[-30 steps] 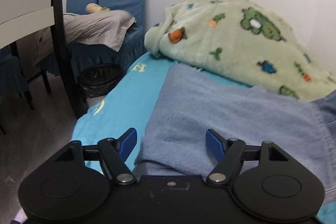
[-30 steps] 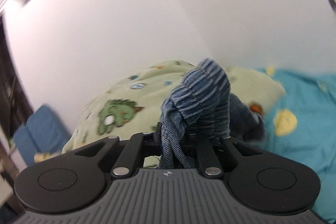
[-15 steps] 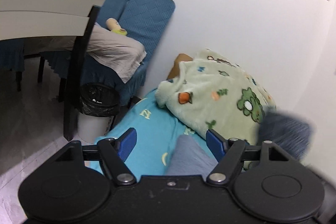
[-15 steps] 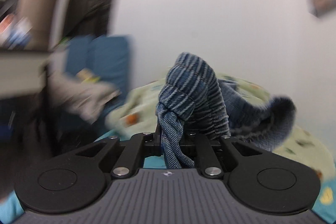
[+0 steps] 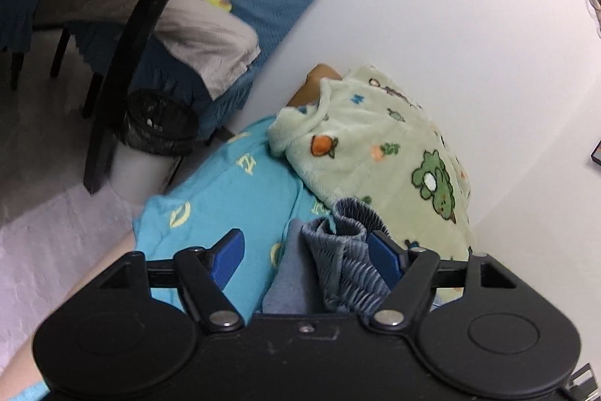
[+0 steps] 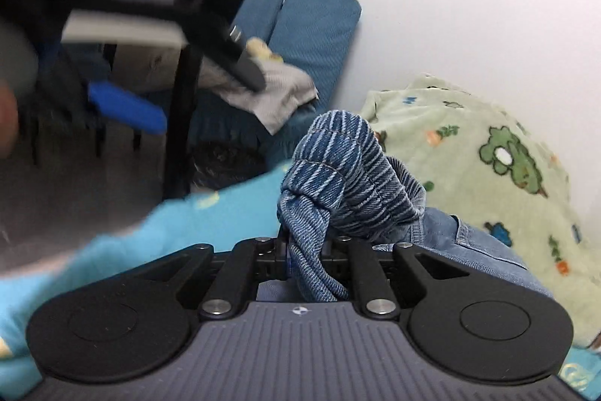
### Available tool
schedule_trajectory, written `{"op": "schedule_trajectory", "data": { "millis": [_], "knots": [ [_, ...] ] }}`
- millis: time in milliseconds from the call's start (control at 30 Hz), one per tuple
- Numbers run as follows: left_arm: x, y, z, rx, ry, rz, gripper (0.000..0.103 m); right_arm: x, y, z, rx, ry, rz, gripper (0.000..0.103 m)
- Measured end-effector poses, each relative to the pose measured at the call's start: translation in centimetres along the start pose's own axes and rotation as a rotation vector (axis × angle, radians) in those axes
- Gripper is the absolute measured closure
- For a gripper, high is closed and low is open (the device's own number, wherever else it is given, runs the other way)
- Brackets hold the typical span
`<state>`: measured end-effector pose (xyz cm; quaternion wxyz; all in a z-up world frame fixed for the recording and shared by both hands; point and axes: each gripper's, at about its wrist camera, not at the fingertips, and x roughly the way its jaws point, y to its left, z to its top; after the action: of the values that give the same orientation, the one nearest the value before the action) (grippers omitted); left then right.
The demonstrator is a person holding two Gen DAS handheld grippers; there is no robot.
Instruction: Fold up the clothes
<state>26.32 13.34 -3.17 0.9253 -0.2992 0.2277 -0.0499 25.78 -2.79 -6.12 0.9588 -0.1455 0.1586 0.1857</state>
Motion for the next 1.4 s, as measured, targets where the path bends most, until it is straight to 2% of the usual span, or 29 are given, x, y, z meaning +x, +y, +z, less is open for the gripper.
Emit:
{"op": "schedule_trajectory", "data": {
  "millis": [67,133,167,200,267,367,500,567,633,700,800,900,1067,1167,1267,1400],
  "knots": [
    [0.1,0.0,-0.2,0.006,0.006,0.008,0.032,1.1,0.4,-0.4,0.028,0.026,0.031,0.086],
    [0.4,0.1,-0.4,0.006,0.026,0.016,0.032,2.1,1.2,-1.3,0.016,0.046,0.072,0.076],
    [0.5,0.1,-0.5,0.008,0.031,0.018,0.032,2.4,1.4,-1.8,0.011,0.056,0.096,0.058],
    [0.6,0.2,-0.6,0.010,0.037,0.020,0.032,2.3,1.5,-2.0,0.019,0.052,0.131,0.033],
    [0.6,0.4,-0.5,0.024,0.035,0.031,0.032,1.6,1.5,-1.7,0.040,0.024,0.194,0.017],
    [1.0,1.1,-0.9,0.009,0.047,0.024,0.032,0.1,1.7,-1.3,0.006,-0.005,0.196,0.016],
    [1.6,1.0,-1.8,-0.056,0.055,-0.033,0.031,-2.9,-0.5,-1.6,0.069,-0.062,0.183,0.016],
    [2.0,0.7,-2.3,-0.082,0.053,-0.063,0.030,-4.2,-2.9,-2.0,0.181,-0.072,0.132,0.016],
    [2.3,0.1,-3.2,-0.061,0.040,-0.038,0.030,-5.3,-5.9,-2.4,0.338,-0.087,0.060,0.016],
    [2.5,-0.2,-3.8,-0.047,0.042,-0.007,0.030,-6.2,-8.9,-2.9,0.473,-0.119,0.039,0.016],
    [2.2,0.7,-4.4,-0.089,0.032,-0.044,0.030,-7.3,-12.5,-4.2,0.597,-0.136,-0.047,0.016],
    [2.5,0.8,-5.2,-0.083,0.066,-0.023,0.030,-7.0,-15.4,-5.9,0.666,-0.125,-0.085,0.016],
    [2.9,0.6,-6.7,-0.109,0.096,0.002,0.030,-4.8,-19.0,-9.4,0.901,-0.098,-0.118,0.015],
    [4.0,0.4,-7.8,-0.095,0.118,0.082,0.030,-4.1,-19.6,-10.5,0.994,-0.088,-0.087,0.015],
    [4.8,1.0,-8.9,-0.132,0.140,0.128,0.029,-3.6,-19.6,-11.0,1.034,-0.060,-0.051,0.014],
    [6.1,1.5,-9.7,-0.131,0.150,0.161,0.018,-3.2,-19.4,-11.8,1.062,-0.045,-0.049,0.012]
  ]
}}
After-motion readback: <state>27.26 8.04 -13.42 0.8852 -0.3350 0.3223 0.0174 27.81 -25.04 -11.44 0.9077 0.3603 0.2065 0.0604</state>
